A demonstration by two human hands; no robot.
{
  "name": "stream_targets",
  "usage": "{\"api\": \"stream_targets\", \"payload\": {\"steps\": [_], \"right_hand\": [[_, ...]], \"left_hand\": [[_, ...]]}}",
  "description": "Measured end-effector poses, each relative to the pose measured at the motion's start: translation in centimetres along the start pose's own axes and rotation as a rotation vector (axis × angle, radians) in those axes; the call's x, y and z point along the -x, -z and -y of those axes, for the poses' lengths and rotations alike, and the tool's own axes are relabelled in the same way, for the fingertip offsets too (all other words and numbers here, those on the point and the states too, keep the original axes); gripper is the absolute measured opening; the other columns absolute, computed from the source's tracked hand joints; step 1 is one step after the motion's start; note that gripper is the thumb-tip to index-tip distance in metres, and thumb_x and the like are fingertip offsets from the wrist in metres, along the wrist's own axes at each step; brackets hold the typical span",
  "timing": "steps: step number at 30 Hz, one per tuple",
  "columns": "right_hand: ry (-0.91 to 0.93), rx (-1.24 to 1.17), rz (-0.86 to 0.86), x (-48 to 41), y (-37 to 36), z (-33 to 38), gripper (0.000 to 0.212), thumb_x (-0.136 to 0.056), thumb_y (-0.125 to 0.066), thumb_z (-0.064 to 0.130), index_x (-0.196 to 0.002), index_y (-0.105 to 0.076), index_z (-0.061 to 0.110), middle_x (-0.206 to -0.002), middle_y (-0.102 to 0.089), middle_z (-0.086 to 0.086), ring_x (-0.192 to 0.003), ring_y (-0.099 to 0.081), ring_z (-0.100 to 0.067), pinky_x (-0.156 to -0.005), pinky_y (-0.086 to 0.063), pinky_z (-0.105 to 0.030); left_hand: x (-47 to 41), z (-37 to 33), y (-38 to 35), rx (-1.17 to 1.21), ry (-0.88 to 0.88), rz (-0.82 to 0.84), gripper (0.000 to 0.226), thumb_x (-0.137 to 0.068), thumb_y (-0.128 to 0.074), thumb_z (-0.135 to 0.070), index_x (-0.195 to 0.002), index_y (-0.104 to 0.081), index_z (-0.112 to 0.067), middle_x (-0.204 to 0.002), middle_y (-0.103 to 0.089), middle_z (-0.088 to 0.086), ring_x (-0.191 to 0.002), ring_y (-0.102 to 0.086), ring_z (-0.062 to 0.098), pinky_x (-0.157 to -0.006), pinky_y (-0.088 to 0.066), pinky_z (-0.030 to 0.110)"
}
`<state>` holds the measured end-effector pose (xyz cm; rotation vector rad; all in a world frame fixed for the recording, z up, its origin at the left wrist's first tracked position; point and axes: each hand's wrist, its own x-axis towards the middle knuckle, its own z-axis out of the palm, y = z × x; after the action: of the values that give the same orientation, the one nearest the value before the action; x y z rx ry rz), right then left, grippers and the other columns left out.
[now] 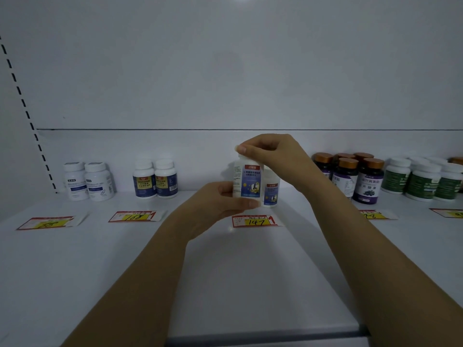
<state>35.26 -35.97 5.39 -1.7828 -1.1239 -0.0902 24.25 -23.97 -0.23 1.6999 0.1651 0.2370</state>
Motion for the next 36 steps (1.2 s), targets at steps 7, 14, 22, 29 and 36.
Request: {"api": "stream_targets", "payload": {"steps": [7,14,22,29,36], "right_hand": [[-0.087,-0.051,0.015,-0.2,1.1,0.0,0.034,-0.082,-0.065,0.051,-0.094,-0.069,0.019,-0.089,-0.073,0.003,-0.084,-0.069,-0.015,-0.083,-0.057,-0.032],[-0.072,-0.335,0.086,-0.1,1.9,-0.5,0.022,-0.093,-0.057,0.027,-0.108,-0.067,0.014,-0.104,-0.071,-0.004,-0.101,-0.067,-0.020,-0.094,-0.052,-0.033],[-0.089,-0.432,0.048,0.0,1.6,-0.4,0.022,-0.090,-0.062,0.023,-0.105,-0.067,0.006,-0.095,-0.070,-0.006,-0.087,-0.067,-0.017,-0.084,-0.055,-0.028],[-0.095,-0.678,0.134,0.1,1.9,-0.5,0.017,-0.096,-0.050,0.008,-0.107,-0.063,0.007,-0.099,-0.065,-0.007,-0.094,-0.062,-0.018,-0.087,-0.052,-0.027],[-0.084,-0.390,-0.023,0.0,1.3,-0.2,0.024,-0.086,-0.067,0.027,-0.105,-0.066,0.012,-0.098,-0.070,-0.003,-0.087,-0.067,-0.014,-0.082,-0.057,-0.029]], "left_hand": [[-0.1,-0.5,-0.3,-0.091,-0.150,-0.149,0.030,-0.074,-0.077,-0.018,-0.099,-0.064,-0.027,-0.093,-0.071,-0.013,-0.079,-0.068,-0.003,-0.063,-0.050,0.009],[0.0,-0.3,-0.4,-0.072,-0.166,-0.118,0.028,-0.079,-0.073,-0.015,-0.100,-0.062,-0.029,-0.100,-0.071,-0.009,-0.092,-0.067,0.003,-0.082,-0.052,0.018],[-0.1,-0.4,-0.4,-0.052,-0.186,-0.122,0.027,-0.078,-0.073,-0.016,-0.095,-0.060,-0.033,-0.092,-0.069,-0.015,-0.081,-0.067,-0.003,-0.069,-0.052,0.012],[0.0,-0.5,-0.4,-0.044,-0.180,-0.118,0.022,-0.079,-0.072,-0.019,-0.095,-0.061,-0.031,-0.089,-0.068,-0.019,-0.075,-0.066,-0.008,-0.064,-0.051,0.009],[0.1,-0.8,-0.8,-0.133,-0.213,-0.274,0.042,-0.073,-0.078,-0.024,-0.108,-0.055,-0.022,-0.094,-0.064,-0.013,-0.081,-0.062,-0.002,-0.063,-0.049,0.010]]}}
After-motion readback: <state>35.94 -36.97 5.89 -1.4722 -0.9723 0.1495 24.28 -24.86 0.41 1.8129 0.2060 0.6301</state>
